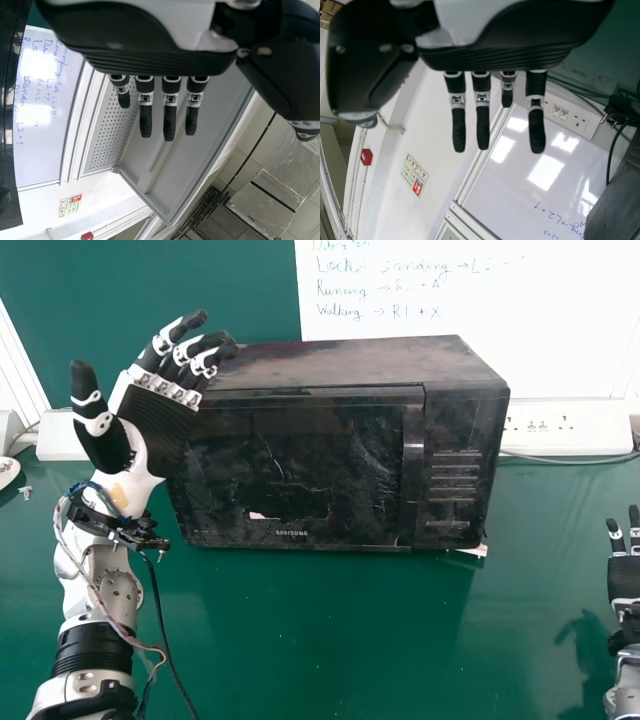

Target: Open the door of oven

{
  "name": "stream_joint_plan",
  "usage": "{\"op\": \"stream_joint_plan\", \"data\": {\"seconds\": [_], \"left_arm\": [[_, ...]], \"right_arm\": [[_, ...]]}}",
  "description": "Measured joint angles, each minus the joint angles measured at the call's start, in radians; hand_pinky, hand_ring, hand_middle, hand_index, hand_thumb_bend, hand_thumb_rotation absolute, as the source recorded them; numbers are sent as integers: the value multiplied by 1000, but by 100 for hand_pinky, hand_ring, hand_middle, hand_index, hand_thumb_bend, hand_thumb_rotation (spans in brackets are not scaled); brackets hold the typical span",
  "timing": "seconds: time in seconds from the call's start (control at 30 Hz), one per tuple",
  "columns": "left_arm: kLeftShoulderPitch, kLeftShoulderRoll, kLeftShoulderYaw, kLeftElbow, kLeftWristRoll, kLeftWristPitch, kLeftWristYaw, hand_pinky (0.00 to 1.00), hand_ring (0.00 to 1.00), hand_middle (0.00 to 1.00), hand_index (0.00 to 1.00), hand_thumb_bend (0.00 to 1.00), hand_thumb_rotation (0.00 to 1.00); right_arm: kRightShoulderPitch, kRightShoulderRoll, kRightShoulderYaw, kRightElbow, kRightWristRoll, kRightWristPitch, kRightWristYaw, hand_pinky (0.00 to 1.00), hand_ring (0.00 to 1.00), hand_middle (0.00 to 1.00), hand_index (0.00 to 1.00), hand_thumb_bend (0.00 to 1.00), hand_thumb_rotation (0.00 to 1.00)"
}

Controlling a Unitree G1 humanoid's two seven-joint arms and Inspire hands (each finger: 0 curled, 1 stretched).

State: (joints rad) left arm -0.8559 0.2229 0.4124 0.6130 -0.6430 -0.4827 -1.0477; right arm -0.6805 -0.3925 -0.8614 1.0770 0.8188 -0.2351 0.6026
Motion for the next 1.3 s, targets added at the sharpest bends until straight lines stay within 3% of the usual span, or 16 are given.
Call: {"op": "stream_joint_plan", "data": {"seconds": [0.4,0.63,0.77,0.97,1.3], "left_arm": [[0,2,-1,3,4,2,-4,37,61,70,63,85,84],[0,2,-4,10,17,-7,15,39,64,73,64,85,87],[-1,3,-9,15,34,-6,16,41,67,77,67,86,84],[-11,3,-33,22,35,26,15,43,70,81,70,88,84],[-34,3,-71,74,55,88,0,50,75,82,72,87,84]], "right_arm": [[0,0,1,5,-2,-9,14,62,84,85,86,100,89],[0,0,1,5,-2,-9,14,67,86,87,88,100,90],[0,0,1,3,-2,-9,15,69,88,88,89,100,90],[0,0,1,2,-2,-7,19,67,88,88,90,100,90],[0,0,0,2,-1,-8,20,77,92,91,90,100,90]]}}
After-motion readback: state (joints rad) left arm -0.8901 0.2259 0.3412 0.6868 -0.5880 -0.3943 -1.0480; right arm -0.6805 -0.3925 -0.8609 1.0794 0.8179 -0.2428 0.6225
